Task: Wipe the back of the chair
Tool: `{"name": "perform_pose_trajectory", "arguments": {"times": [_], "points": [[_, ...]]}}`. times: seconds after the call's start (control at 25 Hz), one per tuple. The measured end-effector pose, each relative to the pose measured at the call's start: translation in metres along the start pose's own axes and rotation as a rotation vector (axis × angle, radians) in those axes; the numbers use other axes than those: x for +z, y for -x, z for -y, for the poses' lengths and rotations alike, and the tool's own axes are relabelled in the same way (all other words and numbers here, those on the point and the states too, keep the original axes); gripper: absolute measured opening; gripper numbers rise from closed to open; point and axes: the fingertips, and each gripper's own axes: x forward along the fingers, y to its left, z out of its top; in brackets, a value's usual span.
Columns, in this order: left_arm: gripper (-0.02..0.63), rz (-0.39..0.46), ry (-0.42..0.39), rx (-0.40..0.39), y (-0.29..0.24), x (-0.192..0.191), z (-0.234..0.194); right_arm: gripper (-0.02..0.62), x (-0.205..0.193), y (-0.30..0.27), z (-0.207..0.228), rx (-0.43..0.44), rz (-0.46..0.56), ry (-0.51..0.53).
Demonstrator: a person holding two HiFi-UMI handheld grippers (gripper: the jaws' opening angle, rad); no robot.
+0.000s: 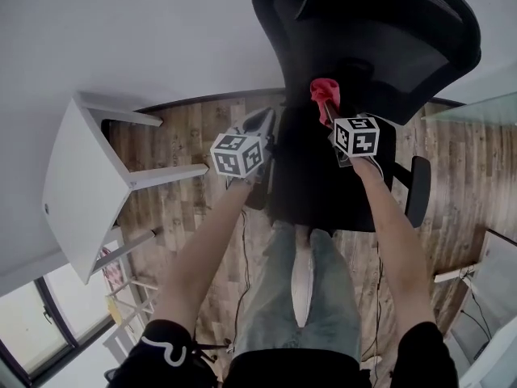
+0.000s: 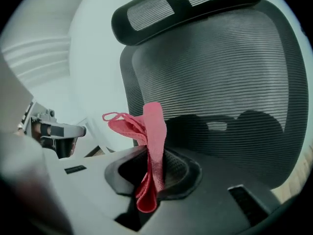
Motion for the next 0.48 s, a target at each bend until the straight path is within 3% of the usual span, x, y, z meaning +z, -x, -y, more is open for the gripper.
{"name": "perform_pose_trajectory", "arguments": {"times": [0.48], "points": [[0.025,-0.009,0.052,0.052,0.037,-0.014,-0.073,0.069,-0.022,-0.067,-0.06,0.014,-0.039,-0.011]]}}
